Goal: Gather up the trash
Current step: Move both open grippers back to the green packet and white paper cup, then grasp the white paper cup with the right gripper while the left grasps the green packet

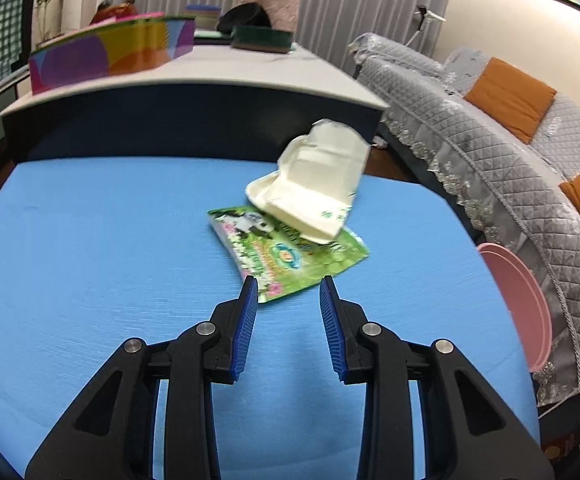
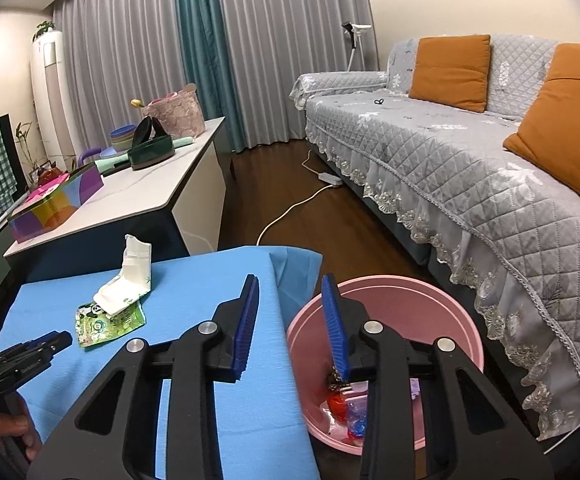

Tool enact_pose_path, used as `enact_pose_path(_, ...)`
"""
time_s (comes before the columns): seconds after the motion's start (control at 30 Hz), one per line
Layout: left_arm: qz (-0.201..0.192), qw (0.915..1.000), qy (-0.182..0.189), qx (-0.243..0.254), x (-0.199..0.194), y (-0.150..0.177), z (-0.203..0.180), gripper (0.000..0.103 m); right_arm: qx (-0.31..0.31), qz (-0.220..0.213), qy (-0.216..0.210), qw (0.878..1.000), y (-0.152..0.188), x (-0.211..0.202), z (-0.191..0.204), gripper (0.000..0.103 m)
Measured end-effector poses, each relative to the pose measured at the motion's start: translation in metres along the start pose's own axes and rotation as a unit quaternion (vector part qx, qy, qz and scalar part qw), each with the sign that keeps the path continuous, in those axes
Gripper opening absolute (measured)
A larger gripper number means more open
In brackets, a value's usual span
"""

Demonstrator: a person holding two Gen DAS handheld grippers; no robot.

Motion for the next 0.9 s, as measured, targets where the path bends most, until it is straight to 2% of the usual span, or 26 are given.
enact_pose_path(0.27,0.017,0.9971,-0.008,-0.074,0.025,-0.003,0.037,0.033,0.000,0.022,-0.016,1.000,0.006,0.026,0.017,0.033)
enact_pose_path(0.5,0.015,0.9959,0.012,-0.089,0.043,-0.012,0.033,0.033,-0.003,0.038,-0.049,0.998,0.012,0.046,0.050,0.033)
enact_pose_path(0.67,0.023,0.9949,0.021,-0.096,0.051,-0.013,0.034,0.032,0.006,0.064,-0.097,0.993,0.018,0.073,0.087,0.034)
enact_pose_path(0.7,0.022,0.9946,0.023,-0.099,0.051,-0.014,0.034,0.030,0.003,0.066,-0.103,0.993,0.019,0.077,0.094,0.034)
enact_pose_path(0.73,0.021,0.9946,0.025,-0.099,0.051,-0.014,0.034,0.022,-0.002,0.069,-0.111,0.991,0.018,0.083,0.105,0.034)
enact_pose_path(0.9,0.009,0.9961,0.023,-0.084,0.047,-0.019,0.033,0.015,-0.017,0.086,-0.145,0.986,0.018,0.114,0.158,0.034)
Point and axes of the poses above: each gripper's, at about its wrist camera, not at the fingertips, and x roughly the way its jaws point, z to its left, y to its underside, the point moved 10 cm from there along x, roughly the way its jaws point, and after that the axes turned 2 degrees about z, right-handed, at the moved point
